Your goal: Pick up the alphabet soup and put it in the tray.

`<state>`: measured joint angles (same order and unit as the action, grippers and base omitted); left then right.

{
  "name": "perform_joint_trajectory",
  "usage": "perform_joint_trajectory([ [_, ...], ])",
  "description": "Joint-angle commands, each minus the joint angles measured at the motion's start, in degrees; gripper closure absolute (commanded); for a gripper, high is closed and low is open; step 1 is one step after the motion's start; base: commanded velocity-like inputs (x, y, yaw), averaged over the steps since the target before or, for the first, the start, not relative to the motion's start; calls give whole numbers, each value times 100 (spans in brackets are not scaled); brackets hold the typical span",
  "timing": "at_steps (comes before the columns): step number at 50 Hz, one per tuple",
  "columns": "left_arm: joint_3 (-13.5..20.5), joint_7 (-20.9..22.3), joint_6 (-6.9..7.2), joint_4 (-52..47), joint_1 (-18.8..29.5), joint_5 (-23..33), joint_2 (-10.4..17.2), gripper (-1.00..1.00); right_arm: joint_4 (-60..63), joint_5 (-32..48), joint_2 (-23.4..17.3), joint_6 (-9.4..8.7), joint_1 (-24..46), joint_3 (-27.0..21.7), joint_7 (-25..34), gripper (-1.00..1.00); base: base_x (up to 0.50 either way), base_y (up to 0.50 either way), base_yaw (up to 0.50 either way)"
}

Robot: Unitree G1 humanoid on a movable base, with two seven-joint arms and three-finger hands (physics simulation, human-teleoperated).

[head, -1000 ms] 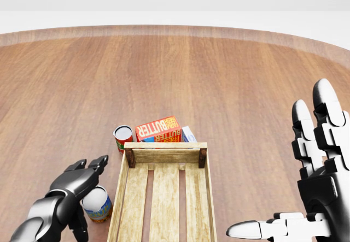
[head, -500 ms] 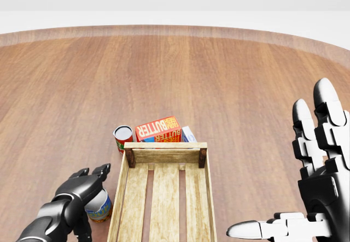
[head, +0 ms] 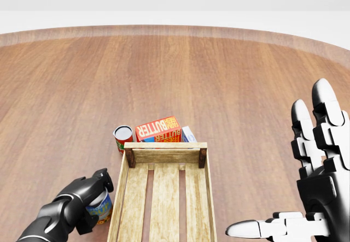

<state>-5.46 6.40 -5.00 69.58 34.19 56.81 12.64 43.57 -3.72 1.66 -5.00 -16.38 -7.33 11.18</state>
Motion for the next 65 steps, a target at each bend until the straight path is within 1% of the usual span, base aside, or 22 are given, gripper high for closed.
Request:
perform_joint_trajectory([
  [1,-4,-141,0,32,1,73,-12,92,3,8,-6,0,-7,16,-10,-100,0,0,0],
  [6,20,-103,0,18,35,57,17,80,9,-7,-4,0,-12,-4,-1,-100,0,0,0],
  [10,65,-18,0,-96,19,10,106,85,-3,-2,1,0,-7,9,-3,-100,0,0,0],
  [11,87,10,0,-153,12,-10,141,94,-13,7,-3,0,-1,17,-4,-100,0,0,0],
  [18,339,244,0,-418,181,-344,448,91,15,13,-7,0,-5,34,-17,-100,0,0,0],
  [22,515,697,0,-761,141,-682,588,94,-25,32,-11,0,11,62,-28,-100,0,0,0],
  [25,502,622,0,-770,198,-661,691,94,-10,30,-17,0,9,73,-32,-100,0,0,0],
  [32,695,949,0,-1345,137,-906,860,95,-11,28,-21,0,8,73,-33,-100,0,0,0],
  [35,865,1385,0,-1985,56,-1131,938,96,-8,29,-21,0,5,81,-34,-100,0,0,0],
  [39,995,1893,0,-2979,-267,-1282,967,96,23,21,-20,0,-6,71,-32,-100,0,0,0],
  [40,1059,2123,0,-3575,-440,-1312,952,96,20,23,-19,0,-1,67,-37,-100,0,0,0],
  [44,1216,2629,0,-4807,-770,-1398,849,97,2,47,-18,0,7,104,-47,-100,0,0,0],
  [45,1285,2883,0,-5363,-892,-1470,822,98,10,47,-18,0,-5,112,-47,-100,0,0,0],
  [48,1388,3233,0,-6108,-1001,-1594,756,98,52,29,-21,0,-18,88,-47,-100,0,0,0],
  [49,1417,3360,51,-6455,-1080,-1706,710,98,50,25,-20,0,-16,80,-45,-100,0,0,0],
  [50,1427,3360,172,-6779,-1143,-1701,681,98,2,18,-16,0,0,73,-45,-100,0,0,0],
  [51,1430,3360,196,-6984,-1197,-1681,659,98,-37,24,-17,0,10,79,-46,-100,0,0,0],
  [52,1443,3360,279,-7205,-1238,-1704,629,98,-34,26,-17,0,4,83,-48,-100,0,0,0],
  [54,1461,3360,318,-7558,-1326,-1758,590,98,32,23,-18,0,-17,92,-48,-100,0,0,0],
  [55,1461,3360,420,-7905,-1413,-1751,539,98,76,10,-18,0,-26,79,-46,-100,0,0,0],
  [61,1406,3360,616,-8826,-1626,-1950,348,98,79,6,-9,0,-38,78,-46,-100,0,0,0],
  [65,1275,3360,604,-9162,-1738,-1838,203,98,122,-7,-3,0,-45,44,-34,-100,0,0,0],
])
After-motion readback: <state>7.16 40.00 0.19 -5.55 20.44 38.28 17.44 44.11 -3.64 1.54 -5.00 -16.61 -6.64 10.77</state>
